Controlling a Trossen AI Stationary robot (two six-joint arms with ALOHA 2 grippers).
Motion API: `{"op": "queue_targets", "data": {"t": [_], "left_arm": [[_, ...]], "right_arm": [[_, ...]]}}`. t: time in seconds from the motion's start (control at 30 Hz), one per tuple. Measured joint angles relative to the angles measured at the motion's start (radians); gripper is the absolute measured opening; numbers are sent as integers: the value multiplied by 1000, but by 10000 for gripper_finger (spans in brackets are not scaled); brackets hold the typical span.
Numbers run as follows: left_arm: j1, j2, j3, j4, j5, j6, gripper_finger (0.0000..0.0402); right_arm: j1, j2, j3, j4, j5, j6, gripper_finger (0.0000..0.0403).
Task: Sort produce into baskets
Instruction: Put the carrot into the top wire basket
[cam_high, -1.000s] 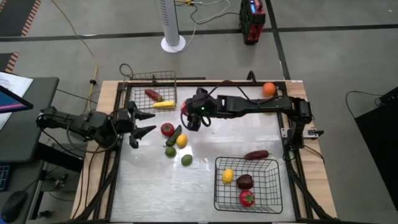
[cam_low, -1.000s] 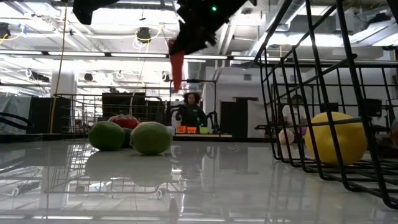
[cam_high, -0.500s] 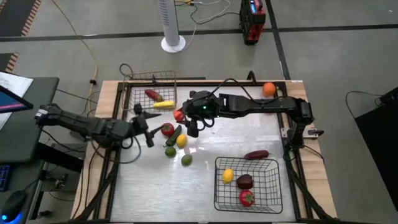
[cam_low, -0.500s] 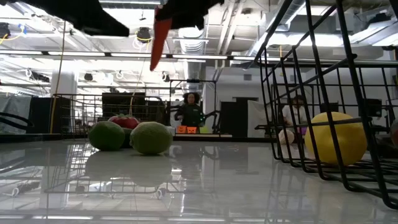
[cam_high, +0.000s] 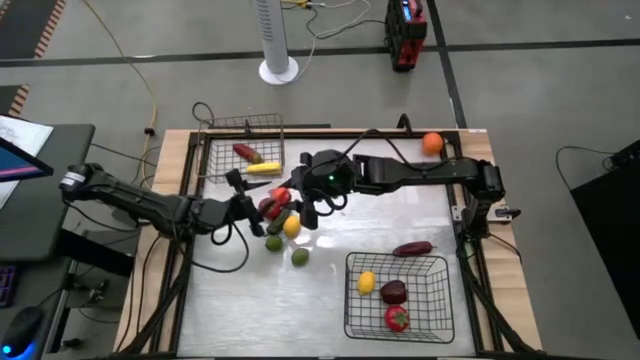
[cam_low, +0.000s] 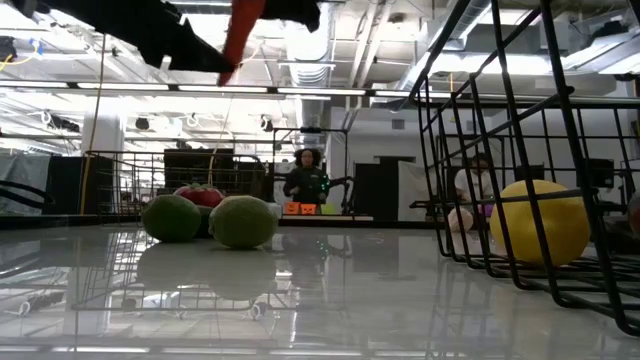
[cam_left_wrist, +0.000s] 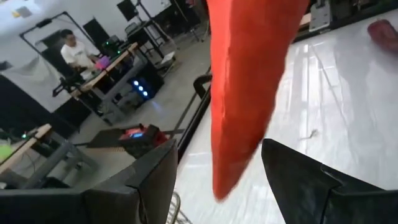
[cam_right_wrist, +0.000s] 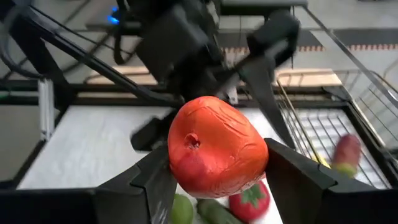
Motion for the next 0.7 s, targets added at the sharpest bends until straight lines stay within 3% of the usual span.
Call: {"op": "queue_targets", "data": {"t": [0.27,0.63,0.7], "left_arm": [[0,21,0,13,-9,30,199],[0,20,0,10,-10,54,38],[0,20,0,7,-8,54,25]], "right_arm": [[20,0,0,51,-12,3,244],[6,0,0,46,-12,60,249],[3,0,0,34,-13,64,258]]}}
